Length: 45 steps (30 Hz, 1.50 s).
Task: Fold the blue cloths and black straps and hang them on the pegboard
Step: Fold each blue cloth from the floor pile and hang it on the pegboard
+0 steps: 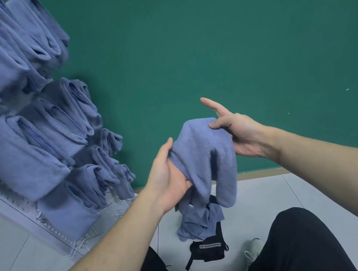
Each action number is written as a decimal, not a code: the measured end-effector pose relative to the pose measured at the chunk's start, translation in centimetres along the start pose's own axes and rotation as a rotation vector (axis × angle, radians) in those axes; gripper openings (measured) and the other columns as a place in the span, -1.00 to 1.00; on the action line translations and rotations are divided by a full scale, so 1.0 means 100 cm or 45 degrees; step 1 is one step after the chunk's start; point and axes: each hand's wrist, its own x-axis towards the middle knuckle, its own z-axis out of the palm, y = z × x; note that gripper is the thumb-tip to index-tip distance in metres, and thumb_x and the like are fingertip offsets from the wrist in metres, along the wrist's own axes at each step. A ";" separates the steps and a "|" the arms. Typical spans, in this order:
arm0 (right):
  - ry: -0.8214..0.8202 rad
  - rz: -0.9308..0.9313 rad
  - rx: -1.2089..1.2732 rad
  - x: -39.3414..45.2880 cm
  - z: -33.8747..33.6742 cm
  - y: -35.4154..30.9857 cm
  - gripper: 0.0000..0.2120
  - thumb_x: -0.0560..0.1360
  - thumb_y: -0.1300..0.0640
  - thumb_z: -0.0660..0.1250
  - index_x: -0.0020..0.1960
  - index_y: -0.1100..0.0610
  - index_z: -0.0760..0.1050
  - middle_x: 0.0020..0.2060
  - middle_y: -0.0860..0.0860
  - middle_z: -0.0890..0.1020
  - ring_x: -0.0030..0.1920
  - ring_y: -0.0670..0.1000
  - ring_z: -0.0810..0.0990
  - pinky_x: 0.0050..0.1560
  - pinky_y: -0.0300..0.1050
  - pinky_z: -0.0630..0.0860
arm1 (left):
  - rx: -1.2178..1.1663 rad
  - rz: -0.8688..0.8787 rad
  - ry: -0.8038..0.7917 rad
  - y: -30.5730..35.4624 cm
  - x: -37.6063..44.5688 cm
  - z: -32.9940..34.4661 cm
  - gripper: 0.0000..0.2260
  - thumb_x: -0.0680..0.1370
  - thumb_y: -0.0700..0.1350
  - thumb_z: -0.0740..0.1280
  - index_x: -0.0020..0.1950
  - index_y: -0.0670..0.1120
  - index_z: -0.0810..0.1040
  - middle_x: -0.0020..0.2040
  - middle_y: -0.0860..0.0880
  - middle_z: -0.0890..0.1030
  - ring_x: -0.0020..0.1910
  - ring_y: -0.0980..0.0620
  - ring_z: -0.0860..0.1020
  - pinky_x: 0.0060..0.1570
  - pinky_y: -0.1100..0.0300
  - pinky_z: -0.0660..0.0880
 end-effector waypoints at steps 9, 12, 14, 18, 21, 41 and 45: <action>0.203 0.008 -0.152 -0.009 -0.007 -0.004 -0.46 0.53 0.35 0.12 0.26 -0.15 0.61 0.00 0.16 0.64 -0.09 0.09 0.62 -0.01 -0.04 0.59 | -0.041 0.115 0.042 0.000 0.000 0.000 -0.72 0.69 -0.07 0.19 0.26 -0.18 0.58 0.20 -0.14 0.67 0.15 -0.07 0.66 0.21 -0.05 0.48; 0.379 0.024 -0.352 -0.008 -0.011 -0.002 -0.54 0.50 0.32 0.16 0.09 -0.12 0.69 -0.04 0.13 0.59 -0.14 0.06 0.57 -0.05 -0.08 0.55 | 0.143 0.178 0.187 0.004 0.007 -0.003 -0.75 0.67 -0.15 0.25 0.28 -0.22 0.56 0.17 -0.15 0.69 0.13 -0.03 0.67 0.20 0.01 0.53; 0.462 0.030 -0.525 -0.009 -0.011 0.001 -0.60 0.50 0.28 0.18 0.01 -0.09 0.70 -0.07 0.09 0.59 -0.13 0.05 0.54 -0.03 -0.09 0.49 | 0.219 0.252 0.260 0.007 0.012 -0.006 -0.79 0.65 -0.22 0.29 0.23 -0.26 0.58 0.14 -0.19 0.69 0.06 -0.01 0.69 0.08 0.11 0.58; 0.430 -0.044 -0.592 -0.008 -0.007 0.008 -0.76 0.56 0.19 0.26 0.07 -0.02 0.67 -0.04 0.00 0.69 -0.06 -0.04 0.61 0.06 -0.16 0.52 | 0.321 0.262 0.199 0.017 0.016 -0.006 -0.78 0.64 -0.26 0.28 0.25 -0.32 0.56 0.14 -0.24 0.68 0.11 -0.08 0.67 0.08 0.12 0.61; 0.415 -0.107 -0.493 -0.005 -0.012 0.007 -0.79 0.57 0.18 0.31 0.11 0.00 0.66 -0.11 -0.07 0.71 -0.09 -0.08 0.61 0.02 -0.21 0.52 | 0.364 0.272 0.179 0.031 0.016 -0.002 -0.78 0.64 -0.24 0.28 0.22 -0.33 0.57 0.07 -0.20 0.70 0.08 -0.07 0.67 0.07 0.12 0.61; 0.347 -0.124 -0.173 -0.008 -0.017 0.000 -0.82 0.55 0.22 0.39 0.12 0.07 0.66 -0.07 -0.05 0.73 -0.02 -0.04 0.63 0.09 -0.15 0.53 | 0.637 0.317 0.249 0.059 0.018 0.004 -0.89 0.57 -0.29 0.37 0.05 -0.24 0.67 -0.08 -0.11 0.73 -0.13 0.02 0.68 -0.10 0.21 0.61; 0.359 -0.130 -0.291 -0.007 -0.019 -0.001 -0.70 0.55 0.32 0.32 0.15 0.00 0.63 -0.05 0.02 0.65 -0.07 0.02 0.54 0.05 -0.10 0.51 | 0.723 0.329 0.274 0.062 0.014 0.011 -0.89 0.54 -0.34 0.39 0.03 -0.20 0.65 -0.08 -0.09 0.73 -0.14 0.03 0.67 -0.13 0.23 0.61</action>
